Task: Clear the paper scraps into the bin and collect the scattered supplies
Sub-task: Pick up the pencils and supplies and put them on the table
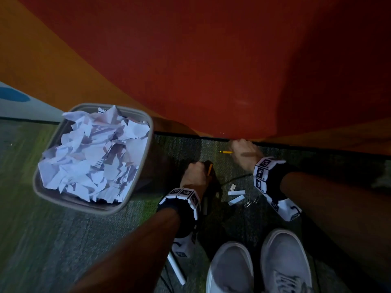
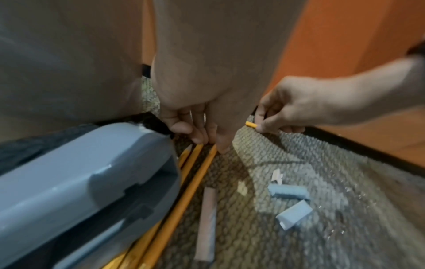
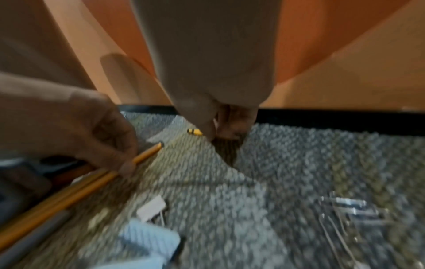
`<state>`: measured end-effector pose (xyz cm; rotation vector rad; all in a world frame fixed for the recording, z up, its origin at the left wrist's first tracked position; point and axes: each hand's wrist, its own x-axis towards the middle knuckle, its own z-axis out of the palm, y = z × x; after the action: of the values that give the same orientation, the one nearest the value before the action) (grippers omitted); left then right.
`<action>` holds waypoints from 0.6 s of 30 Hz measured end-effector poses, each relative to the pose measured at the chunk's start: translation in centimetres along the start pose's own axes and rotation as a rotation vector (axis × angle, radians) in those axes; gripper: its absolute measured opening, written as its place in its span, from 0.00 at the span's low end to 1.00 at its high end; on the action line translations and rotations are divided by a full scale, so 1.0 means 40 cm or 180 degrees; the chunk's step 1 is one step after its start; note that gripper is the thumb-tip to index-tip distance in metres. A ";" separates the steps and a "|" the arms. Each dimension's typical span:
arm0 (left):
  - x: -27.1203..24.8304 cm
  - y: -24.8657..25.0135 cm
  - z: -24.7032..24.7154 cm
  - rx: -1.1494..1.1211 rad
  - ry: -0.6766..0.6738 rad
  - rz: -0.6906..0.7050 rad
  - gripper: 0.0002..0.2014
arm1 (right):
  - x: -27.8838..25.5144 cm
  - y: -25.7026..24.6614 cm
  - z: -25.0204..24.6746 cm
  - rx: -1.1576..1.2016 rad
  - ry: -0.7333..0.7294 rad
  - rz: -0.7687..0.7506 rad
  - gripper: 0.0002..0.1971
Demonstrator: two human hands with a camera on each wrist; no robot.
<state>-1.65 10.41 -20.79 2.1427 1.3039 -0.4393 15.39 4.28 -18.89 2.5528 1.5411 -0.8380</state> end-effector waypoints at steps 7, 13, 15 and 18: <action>0.000 0.032 -0.042 -0.0499 0.0087 -0.0054 0.14 | -0.021 0.012 -0.008 0.0891 -0.0189 0.0188 0.09; -0.074 0.133 -0.179 -0.1029 0.0546 0.0627 0.04 | -0.161 0.042 -0.139 0.2095 0.0000 0.0229 0.06; -0.125 0.187 -0.248 -0.1280 0.0723 0.0859 0.05 | -0.235 0.044 -0.209 0.2198 0.0158 0.0390 0.17; -0.230 0.278 -0.354 -0.1514 0.0880 0.1271 0.06 | -0.377 0.057 -0.337 0.2320 0.0267 0.0125 0.27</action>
<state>3.60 9.16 -1.29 2.0168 0.9538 0.3123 17.57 -4.94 -0.85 3.1034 1.3736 -1.5387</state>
